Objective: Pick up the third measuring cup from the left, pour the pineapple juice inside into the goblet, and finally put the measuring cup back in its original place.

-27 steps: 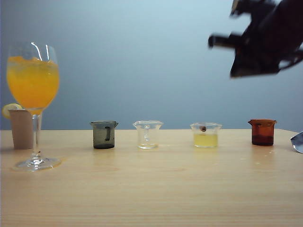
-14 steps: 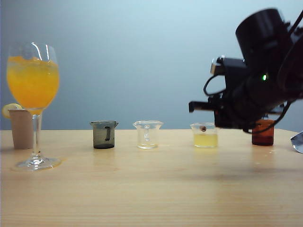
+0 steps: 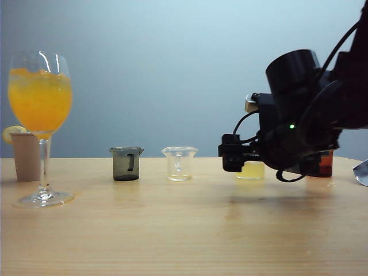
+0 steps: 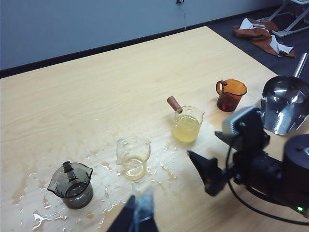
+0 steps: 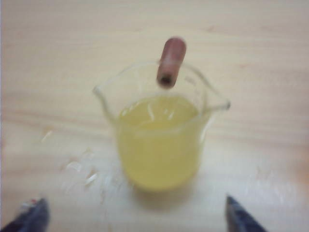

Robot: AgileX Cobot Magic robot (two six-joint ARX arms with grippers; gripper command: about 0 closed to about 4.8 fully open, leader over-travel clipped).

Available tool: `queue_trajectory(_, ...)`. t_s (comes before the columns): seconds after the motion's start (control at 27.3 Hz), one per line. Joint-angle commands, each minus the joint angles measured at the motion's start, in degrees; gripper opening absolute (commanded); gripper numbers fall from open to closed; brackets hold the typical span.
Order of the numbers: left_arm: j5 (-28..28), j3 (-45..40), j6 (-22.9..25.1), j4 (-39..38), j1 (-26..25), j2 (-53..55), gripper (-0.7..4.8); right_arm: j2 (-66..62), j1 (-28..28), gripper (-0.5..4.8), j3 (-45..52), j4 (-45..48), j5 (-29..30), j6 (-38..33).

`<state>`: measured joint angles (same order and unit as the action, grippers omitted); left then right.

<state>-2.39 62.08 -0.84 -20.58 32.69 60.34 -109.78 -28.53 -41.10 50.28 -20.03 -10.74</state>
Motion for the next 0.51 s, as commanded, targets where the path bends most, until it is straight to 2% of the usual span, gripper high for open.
queue_trajectory(0.04, -0.2, 0.2, 0.4, 0.5, 0.0, -0.2, -0.03, -2.2, 0.4, 4.79, -3.0, 1.1, -1.7, -0.1)
queue_trajectory(0.51, -0.2, 0.2, 0.4, 0.5, 0.0, -0.2, -0.03, -9.7, 1.9, 4.79, -12.0, 1.0, -2.1, -1.7)
